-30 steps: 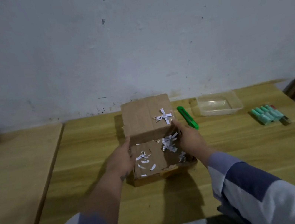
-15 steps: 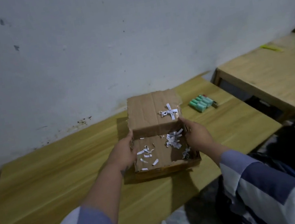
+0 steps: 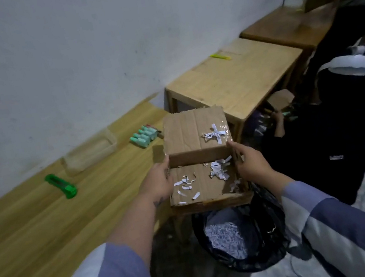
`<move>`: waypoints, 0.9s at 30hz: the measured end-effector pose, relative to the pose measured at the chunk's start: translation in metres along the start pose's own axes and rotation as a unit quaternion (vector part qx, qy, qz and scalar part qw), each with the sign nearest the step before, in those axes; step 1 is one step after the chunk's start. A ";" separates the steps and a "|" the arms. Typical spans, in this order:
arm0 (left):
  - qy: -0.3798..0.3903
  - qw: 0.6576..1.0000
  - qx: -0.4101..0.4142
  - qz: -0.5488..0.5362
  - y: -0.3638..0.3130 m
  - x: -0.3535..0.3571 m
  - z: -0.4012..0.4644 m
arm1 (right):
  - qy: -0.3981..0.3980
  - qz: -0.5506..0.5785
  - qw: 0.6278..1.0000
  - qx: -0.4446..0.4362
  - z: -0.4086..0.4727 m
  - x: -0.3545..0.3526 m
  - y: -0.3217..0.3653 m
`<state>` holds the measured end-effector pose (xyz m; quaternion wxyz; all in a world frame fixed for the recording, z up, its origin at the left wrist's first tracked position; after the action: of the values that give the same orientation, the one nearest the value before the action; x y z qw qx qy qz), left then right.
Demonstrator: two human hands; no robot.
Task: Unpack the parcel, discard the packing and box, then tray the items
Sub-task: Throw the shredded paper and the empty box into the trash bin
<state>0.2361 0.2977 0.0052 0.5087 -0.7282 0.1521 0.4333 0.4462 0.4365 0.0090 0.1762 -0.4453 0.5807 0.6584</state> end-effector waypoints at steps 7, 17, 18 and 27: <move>0.052 0.998 0.021 0.002 -0.102 0.095 0.040 | -0.013 -0.005 0.999 0.041 0.017 -0.082 -0.112; 0.153 0.987 0.021 0.035 -0.136 0.218 0.045 | 0.023 -0.016 0.992 0.126 0.004 -0.087 -0.236; 0.165 0.985 0.017 0.038 -0.131 0.228 0.044 | 0.031 -0.021 0.990 0.136 0.001 -0.078 -0.245; 0.262 0.958 -0.099 0.056 -0.034 0.309 0.049 | 0.166 -0.012 0.966 0.197 0.010 0.036 -0.302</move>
<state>0.4140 0.4235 -0.2227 0.3515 -0.8533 0.2767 0.2677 0.6493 0.5155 -0.2039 0.1697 -0.5121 0.7145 0.4454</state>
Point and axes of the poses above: each hand's wrist, its own z-axis towards the middle knuckle, its own x-axis out of the palm, y = z × x, the point moved 2 cm from there along z, towards the middle knuckle, and after that the axes turned 3 degrees about -y, right-handed, at the moved point
